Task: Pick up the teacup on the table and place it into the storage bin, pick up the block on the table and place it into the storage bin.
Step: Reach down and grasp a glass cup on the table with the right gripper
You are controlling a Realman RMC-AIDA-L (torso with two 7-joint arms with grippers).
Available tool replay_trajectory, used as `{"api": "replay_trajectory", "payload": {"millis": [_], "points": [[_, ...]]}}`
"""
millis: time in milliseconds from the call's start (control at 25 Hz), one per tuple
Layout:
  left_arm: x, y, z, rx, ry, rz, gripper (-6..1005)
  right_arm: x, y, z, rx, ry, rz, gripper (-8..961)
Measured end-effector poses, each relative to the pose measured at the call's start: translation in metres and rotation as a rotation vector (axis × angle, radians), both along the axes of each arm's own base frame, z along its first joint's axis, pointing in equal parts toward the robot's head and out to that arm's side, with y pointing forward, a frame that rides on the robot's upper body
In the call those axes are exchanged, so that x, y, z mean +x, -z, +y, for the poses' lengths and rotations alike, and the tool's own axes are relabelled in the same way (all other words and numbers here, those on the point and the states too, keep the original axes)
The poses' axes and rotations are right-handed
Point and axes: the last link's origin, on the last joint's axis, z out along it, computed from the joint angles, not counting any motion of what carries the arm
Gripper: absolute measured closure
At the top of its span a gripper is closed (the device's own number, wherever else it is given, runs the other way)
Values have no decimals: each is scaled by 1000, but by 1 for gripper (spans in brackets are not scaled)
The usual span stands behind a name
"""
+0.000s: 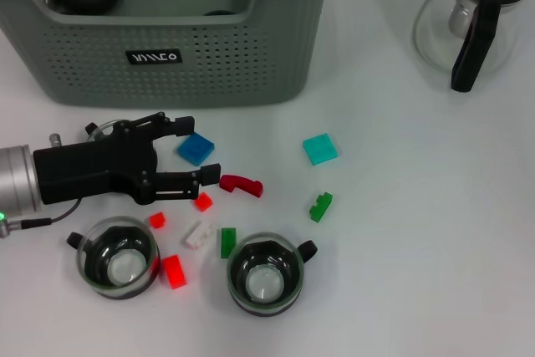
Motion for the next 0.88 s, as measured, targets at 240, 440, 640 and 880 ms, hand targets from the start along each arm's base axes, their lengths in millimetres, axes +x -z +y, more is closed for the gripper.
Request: {"api": "replay_trajectory", "payload": {"millis": [240, 440, 640, 880], "points": [[-1, -1, 0, 0, -1, 0, 91, 4, -30, -33, -239, 53, 52, 345], [-1, -2, 0, 0, 5, 4, 92, 26, -50, -67, -388, 64, 23, 348], [-1, -7, 0, 0, 21, 9, 92, 56, -71, -98, -435, 38, 20, 352], [6, -15, -8, -35, 97, -28, 93, 89, -83, -133, -575, -39, -50, 356]]}}
